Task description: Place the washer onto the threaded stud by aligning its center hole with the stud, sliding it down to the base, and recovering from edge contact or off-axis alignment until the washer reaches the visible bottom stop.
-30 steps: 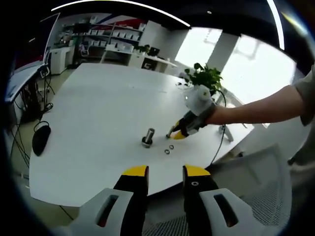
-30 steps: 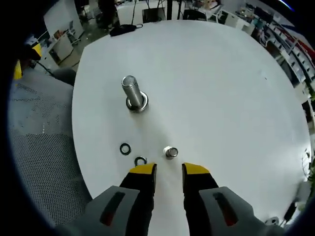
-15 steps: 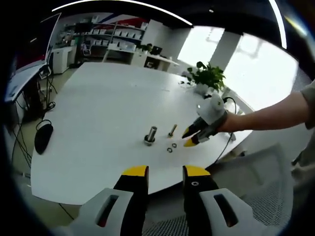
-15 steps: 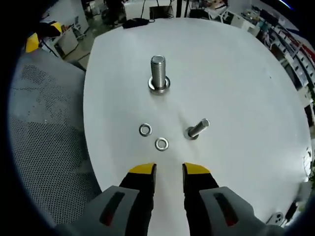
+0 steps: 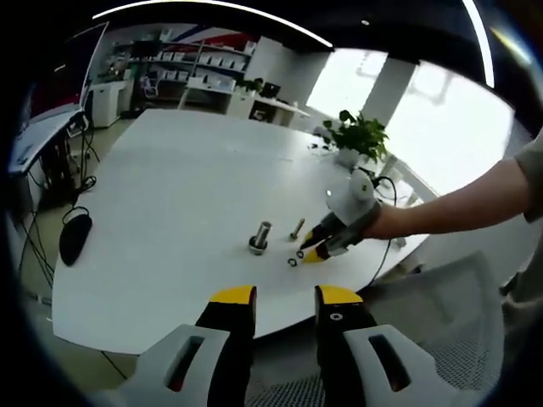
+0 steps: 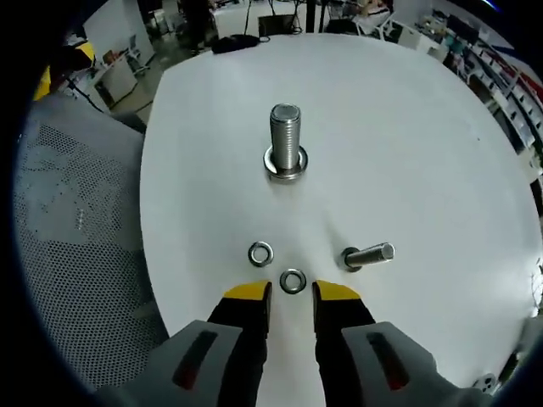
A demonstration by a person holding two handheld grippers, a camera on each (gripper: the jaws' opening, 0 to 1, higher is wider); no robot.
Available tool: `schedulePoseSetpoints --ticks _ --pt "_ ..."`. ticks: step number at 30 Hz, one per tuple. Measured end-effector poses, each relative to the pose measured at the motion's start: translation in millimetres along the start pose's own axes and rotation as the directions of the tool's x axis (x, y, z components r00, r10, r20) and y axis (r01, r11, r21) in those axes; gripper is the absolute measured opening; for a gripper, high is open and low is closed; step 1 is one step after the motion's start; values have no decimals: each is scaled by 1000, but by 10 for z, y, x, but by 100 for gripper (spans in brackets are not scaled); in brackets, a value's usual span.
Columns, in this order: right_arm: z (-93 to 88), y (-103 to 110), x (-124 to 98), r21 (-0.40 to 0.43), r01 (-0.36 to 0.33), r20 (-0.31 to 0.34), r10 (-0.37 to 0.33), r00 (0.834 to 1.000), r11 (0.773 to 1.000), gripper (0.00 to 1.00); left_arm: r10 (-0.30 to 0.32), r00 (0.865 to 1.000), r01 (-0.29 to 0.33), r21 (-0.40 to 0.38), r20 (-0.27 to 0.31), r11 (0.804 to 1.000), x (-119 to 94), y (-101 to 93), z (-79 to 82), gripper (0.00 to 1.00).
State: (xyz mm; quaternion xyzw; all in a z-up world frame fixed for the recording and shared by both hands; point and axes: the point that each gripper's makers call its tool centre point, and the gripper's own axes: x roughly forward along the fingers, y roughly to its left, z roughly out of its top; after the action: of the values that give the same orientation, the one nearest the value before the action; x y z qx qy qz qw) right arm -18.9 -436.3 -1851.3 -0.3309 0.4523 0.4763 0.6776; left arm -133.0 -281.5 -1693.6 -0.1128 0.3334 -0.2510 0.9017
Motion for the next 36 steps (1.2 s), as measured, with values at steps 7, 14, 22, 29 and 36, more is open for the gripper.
schedulePoseSetpoints --ticks 7,14,22,29,36 --pt "0 -25 13 -90 -37 -95 28 995 995 16 7 1000 -7 -3 9 1000 -5 13 15 26" --pt "9 2 12 -168 -89 -260 43 965 982 15 11 1000 -11 -5 11 1000 -9 17 18 25" --pt "36 -17 78 -221 -47 -370 -39 928 974 14 7 1000 -7 0 -6 1000 1 14 -7 25" --pt "-15 32 -11 -176 -42 -284 -10 959 984 14 6 1000 -6 0 -10 1000 5 17 -8 25" --pt "-64 -50 10 -98 -11 -112 0 994 995 14 21 1000 -21 -1 -13 1000 -3 28 -21 25"
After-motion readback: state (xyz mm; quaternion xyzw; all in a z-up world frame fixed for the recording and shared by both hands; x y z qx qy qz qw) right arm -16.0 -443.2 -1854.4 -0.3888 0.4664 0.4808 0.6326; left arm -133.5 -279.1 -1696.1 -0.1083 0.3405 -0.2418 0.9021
